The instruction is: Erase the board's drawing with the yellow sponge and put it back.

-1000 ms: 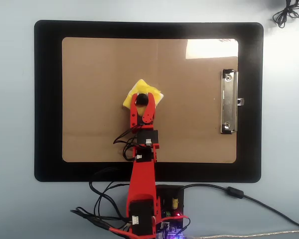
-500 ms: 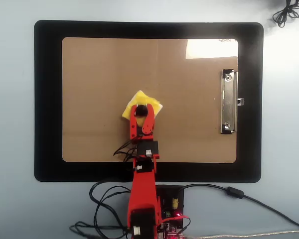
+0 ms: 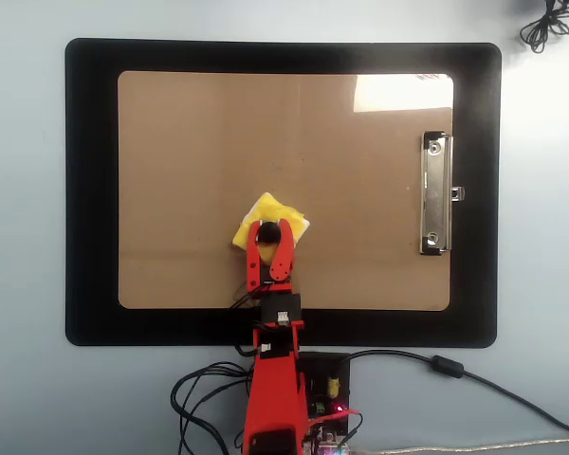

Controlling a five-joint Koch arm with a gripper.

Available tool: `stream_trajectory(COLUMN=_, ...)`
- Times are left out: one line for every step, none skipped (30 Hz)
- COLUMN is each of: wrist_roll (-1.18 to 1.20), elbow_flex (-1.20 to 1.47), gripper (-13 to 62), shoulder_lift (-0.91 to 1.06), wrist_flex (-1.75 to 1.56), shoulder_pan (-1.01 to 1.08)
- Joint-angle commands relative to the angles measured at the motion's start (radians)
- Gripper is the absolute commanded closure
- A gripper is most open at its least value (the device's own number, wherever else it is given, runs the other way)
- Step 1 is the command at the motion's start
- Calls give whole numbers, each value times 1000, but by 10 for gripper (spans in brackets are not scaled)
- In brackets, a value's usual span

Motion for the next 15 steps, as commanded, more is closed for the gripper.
stream_trajectory(wrist_roll=-15, elbow_flex=-15, gripper=576, shoulder_lift=52, wrist_flex=2, shoulder_pan=-25)
stream_trajectory(wrist_roll=-15, elbow_flex=-66, gripper=577, shoulder_lift=34, wrist_flex=25, shoulder_pan=-26)
stream_trajectory(wrist_roll=-17, elbow_flex=-123, gripper=576, shoulder_lift=-11, wrist_flex=48, shoulder_pan=-25)
stream_trajectory(wrist_roll=-14, elbow_flex=-183, gripper=576, shoulder_lift=-66, wrist_flex=71, shoulder_pan=-26)
stream_trajectory(wrist_roll=-15, elbow_flex=-236, gripper=577, shoulder_lift=-132, wrist_flex=77, shoulder_pan=-26)
stream_trajectory(wrist_roll=-15, elbow_flex=-285, gripper=577, shoulder_lift=-199, wrist_flex=71, shoulder_pan=-26)
stream_trajectory(wrist_roll=-14, elbow_flex=-351, gripper=577, shoulder_lift=-273, wrist_flex=55, shoulder_pan=-26)
stream_trajectory(wrist_roll=-14, elbow_flex=-394, gripper=577, shoulder_lift=-324, wrist_flex=38, shoulder_pan=-28)
stream_trajectory(wrist_roll=-14, elbow_flex=-433, gripper=576, shoulder_lift=-360, wrist_flex=25, shoulder_pan=-26)
stream_trajectory(wrist_roll=-14, elbow_flex=-454, gripper=576, shoulder_lift=-374, wrist_flex=23, shoulder_pan=-28)
stream_trajectory(wrist_roll=-14, elbow_flex=-448, gripper=576, shoulder_lift=-353, wrist_flex=28, shoulder_pan=-28)
stream_trajectory(wrist_roll=-14, elbow_flex=-413, gripper=576, shoulder_lift=-279, wrist_flex=38, shoulder_pan=-28)
stream_trajectory(wrist_roll=-15, elbow_flex=-376, gripper=576, shoulder_lift=-206, wrist_flex=58, shoulder_pan=-29)
stream_trajectory(wrist_roll=-17, elbow_flex=-337, gripper=577, shoulder_lift=-117, wrist_flex=103, shoulder_pan=-29)
stream_trajectory(wrist_roll=-17, elbow_flex=-302, gripper=576, shoulder_lift=-28, wrist_flex=167, shoulder_pan=-29)
